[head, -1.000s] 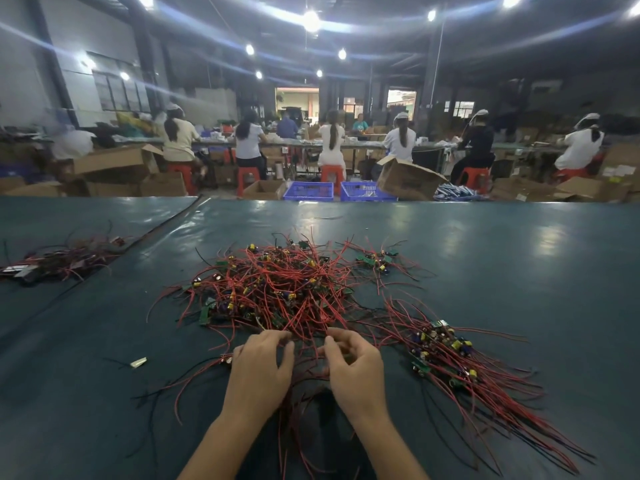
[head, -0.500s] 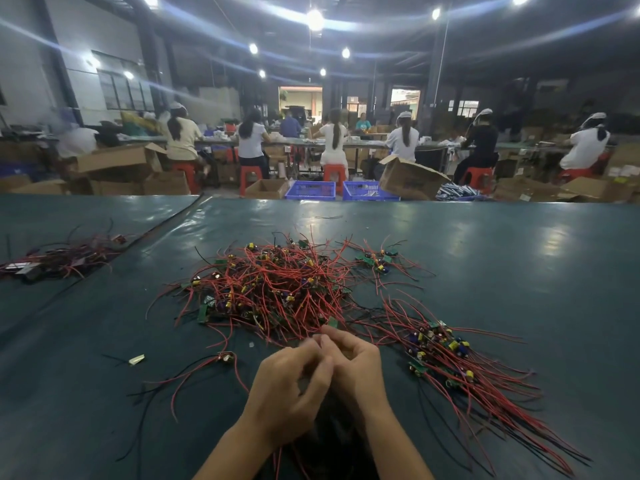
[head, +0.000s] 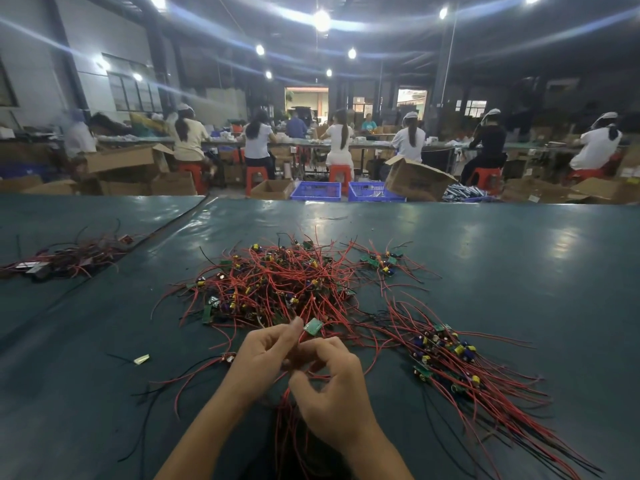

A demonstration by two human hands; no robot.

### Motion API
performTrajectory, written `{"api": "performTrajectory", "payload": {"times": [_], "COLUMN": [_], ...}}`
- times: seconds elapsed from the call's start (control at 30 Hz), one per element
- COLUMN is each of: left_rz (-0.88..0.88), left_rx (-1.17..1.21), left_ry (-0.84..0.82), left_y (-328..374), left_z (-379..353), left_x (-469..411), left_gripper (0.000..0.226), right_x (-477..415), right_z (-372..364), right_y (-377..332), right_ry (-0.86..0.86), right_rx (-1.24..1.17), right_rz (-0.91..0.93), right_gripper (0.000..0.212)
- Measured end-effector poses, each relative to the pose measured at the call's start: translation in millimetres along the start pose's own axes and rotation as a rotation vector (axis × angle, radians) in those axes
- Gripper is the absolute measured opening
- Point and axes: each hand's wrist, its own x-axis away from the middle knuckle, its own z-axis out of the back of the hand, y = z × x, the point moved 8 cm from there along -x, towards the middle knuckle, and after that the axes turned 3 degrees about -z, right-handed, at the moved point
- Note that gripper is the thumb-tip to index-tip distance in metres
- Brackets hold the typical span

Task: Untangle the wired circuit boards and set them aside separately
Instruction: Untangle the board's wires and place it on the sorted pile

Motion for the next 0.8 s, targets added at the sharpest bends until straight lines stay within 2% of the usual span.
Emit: {"api": "performTrajectory", "payload": {"times": [0.07, 0.17, 0.27, 0.37, 0.5, 0.6, 0.7, 0.8], "left_rz": [-0.024, -0.048, -0.193, -0.432, -0.694, -0.758, -0.79, -0.816], "left_rx": [0.094, 0.233, 0.214, 0.037, -0.506, -0.787, -0.883, -0.955], "left_ry": [0.004, 0.085, 0.188, 0.28, 0.283, 0.266, 0.227, 0.202], "left_y": [4.0, 5.0, 22.1, 44.4, 65.2, 65.9, 64.2, 58.5], "left_z": [-1.5, 2.2, 6.8, 12.2, 3.7, -3.5, -8.4, -11.3], "left_x": [1.4, 1.5, 6.1, 15.3, 27.4, 29.4, 29.4, 28.5], "left_gripper": [0.028, 0.03, 0.026, 0.023, 0.026, 0.03, 0.029, 0.028], "right_x": [0.2, 1.1, 0.1, -1.5, -3.5, -4.5, -0.9, 3.0], "right_z": [1.4, 12.8, 23.3, 27.3, 24.6, 22.9, 22.3, 17.5], "right_y": [-4.3, -2.8, 0.5, 0.1, -3.1, 1.0, 19.2, 34.5], "right_ry": [0.027, 0.125, 0.201, 0.24, 0.188, 0.202, 0.284, 0.29], "right_rx": [0.032, -0.031, -0.124, -0.311, -0.517, -0.531, -0.636, -0.763], "right_rz": [0.057, 0.02, -0.067, -0.133, -0.196, -0.24, -0.415, -0.57], "right_gripper": [0.007, 0.013, 0.014, 0.012, 0.017, 0.011, 0.013, 0.015]}}
